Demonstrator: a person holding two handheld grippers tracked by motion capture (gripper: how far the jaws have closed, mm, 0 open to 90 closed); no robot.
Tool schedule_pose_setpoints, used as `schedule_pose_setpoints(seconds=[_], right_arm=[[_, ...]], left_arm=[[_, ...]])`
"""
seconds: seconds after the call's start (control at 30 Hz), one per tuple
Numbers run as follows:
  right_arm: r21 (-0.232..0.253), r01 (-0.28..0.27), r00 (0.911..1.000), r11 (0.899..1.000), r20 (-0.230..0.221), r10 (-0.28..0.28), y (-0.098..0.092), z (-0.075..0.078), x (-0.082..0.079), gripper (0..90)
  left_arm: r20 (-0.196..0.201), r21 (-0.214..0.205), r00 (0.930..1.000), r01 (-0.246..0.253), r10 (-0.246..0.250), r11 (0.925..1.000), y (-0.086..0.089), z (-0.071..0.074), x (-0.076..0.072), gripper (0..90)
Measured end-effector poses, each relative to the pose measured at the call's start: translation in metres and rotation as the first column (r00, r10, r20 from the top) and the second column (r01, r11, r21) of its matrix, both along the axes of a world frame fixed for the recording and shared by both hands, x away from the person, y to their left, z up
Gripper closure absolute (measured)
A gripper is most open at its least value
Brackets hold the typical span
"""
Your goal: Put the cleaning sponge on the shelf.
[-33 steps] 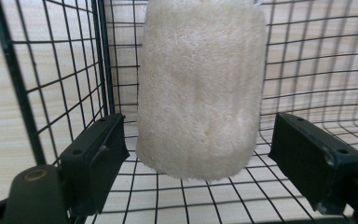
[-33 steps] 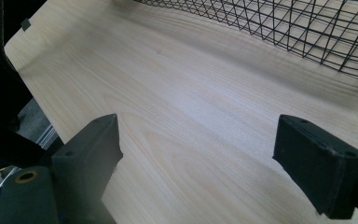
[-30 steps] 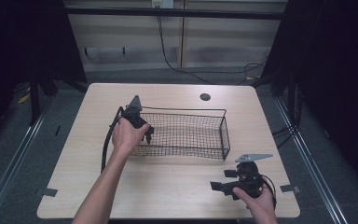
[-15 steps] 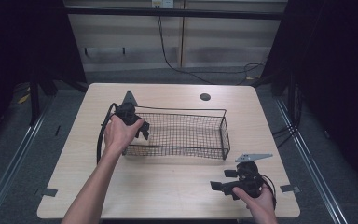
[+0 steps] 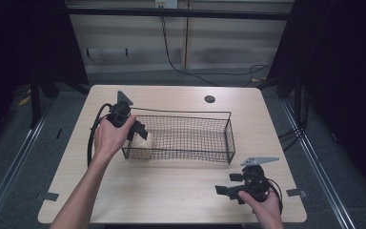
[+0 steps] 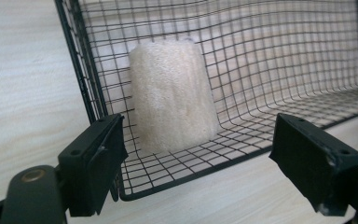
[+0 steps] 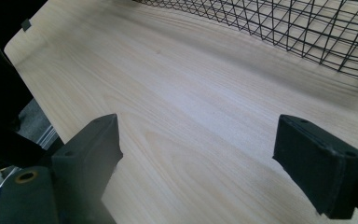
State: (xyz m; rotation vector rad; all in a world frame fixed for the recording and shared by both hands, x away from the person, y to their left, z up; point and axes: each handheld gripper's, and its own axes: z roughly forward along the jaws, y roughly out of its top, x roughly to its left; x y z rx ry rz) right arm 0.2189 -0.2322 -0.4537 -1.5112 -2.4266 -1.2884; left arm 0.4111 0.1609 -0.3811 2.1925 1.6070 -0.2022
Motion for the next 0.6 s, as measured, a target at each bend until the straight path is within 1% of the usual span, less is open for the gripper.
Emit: schedule_pose_setpoints(seconds=[0.03, 0.07, 0.13, 0.17, 0.2, 0.23, 0.27, 0.3, 0.37, 0.4, 0.43, 0.47, 0.5, 0.53, 0.57, 0.6], right_arm=[[0.001, -0.007, 1.0, 1.0, 0.001, 0.007, 0.0, 0.0, 0.0, 14.2], [0.001, -0.007, 1.0, 1.0, 0.001, 0.007, 0.0, 0.0, 0.0, 14.2], [0.002, -0.011, 0.9999, 1.0, 0.004, 0.011, 0.0, 0.0, 0.0, 14.2], [0.002, -0.009, 1.0, 1.0, 0.003, 0.009, 0.0, 0.0, 0.0, 14.2], [0.002, -0.008, 1.0, 1.0, 0.002, 0.008, 0.0, 0.0, 0.0, 14.2], [0.002, -0.009, 1.0, 1.0, 0.002, 0.009, 0.0, 0.0, 0.0, 14.2], [0.002, -0.009, 1.0, 1.0, 0.002, 0.009, 0.0, 0.0, 0.0, 14.2], [0.003, -0.01, 0.9999, 1.0, 0.003, 0.01, 0.0, 0.0, 0.0, 14.2], [0.001, -0.009, 1.0, 1.0, 0.001, 0.009, 0.0, 0.0, 0.0, 14.2], [-0.001, -0.011, 0.9999, 1.0, 0.002, 0.011, 0.0, 0.0, 0.0, 14.2], [-0.001, -0.011, 0.9999, 1.0, 0.002, 0.011, 0.0, 0.0, 0.0, 14.2], [-0.001, -0.009, 1.0, 1.0, 0.002, 0.009, 0.001, 0.0, 0.0, 14.2], [0.0, -0.007, 1.0, 1.0, -0.001, 0.007, 0.001, 0.0, 0.0, 14.2], [-0.001, -0.008, 1.0, 1.0, -0.001, 0.008, 0.001, 0.0, 0.0, 14.2], [-0.001, -0.008, 1.0, 1.0, -0.001, 0.008, 0.001, 0.0, 0.0, 14.2], [0.0, -0.007, 1.0, 1.0, 0.0, 0.007, 0.001, 0.0, 0.0, 14.2]], left_arm=[[0.018, -0.028, 0.9996, 0.023, -0.023, 0.9993, 0.004, 0.002, -0.001, 18.2], [0.018, -0.028, 0.9996, 0.023, -0.023, 0.9993, 0.004, 0.002, -0.001, 18.7], [0.035, -0.054, 0.9985, 0.044, -0.042, 0.9976, 0.008, 0.003, -0.003, 18.8], [0.059, -0.064, 0.9955, 0.078, -0.074, 0.9949, 0.011, 0.006, -0.005, 18.8], [0.066, -0.066, 0.9947, 0.084, -0.079, 0.9943, 0.013, 0.007, -0.006, 18.8], [0.081, -0.075, 0.9931, 0.09, -0.084, 0.9931, 0.014, 0.008, -0.008, 19.0], [0.081, -0.075, 0.9931, 0.09, -0.084, 0.9931, 0.014, 0.008, -0.008, 19.5], [0.1, -0.078, 0.9906, 0.101, -0.093, 0.9918, 0.018, 0.011, -0.011, 19.5], [0.122, -0.094, 0.9868, 0.118, -0.106, 0.9886, 0.021, 0.012, -0.014, 19.6], [0.122, -0.094, 0.9868, 0.118, -0.106, 0.9886, 0.021, 0.012, -0.014, 19.6], [0.126, -0.085, 0.9841, 0.136, -0.125, 0.987, 0.022, 0.013, -0.015, 19.6], [0.136, -0.085, 0.9822, 0.142, -0.13, 0.9862, 0.023, 0.014, -0.016, 19.6], [0.149, -0.074, 0.9763, 0.169, -0.157, 0.9828, 0.025, 0.015, -0.017, 19.6], [0.161, -0.082, 0.9771, 0.155, -0.14, 0.9846, 0.025, 0.016, -0.018, 19.6], [0.17, -0.078, 0.9713, 0.182, -0.167, 0.9803, 0.027, 0.017, -0.019, 19.6], [0.189, -0.078, 0.9635, 0.207, -0.189, 0.9752, 0.029, 0.018, -0.021, 19.6]])
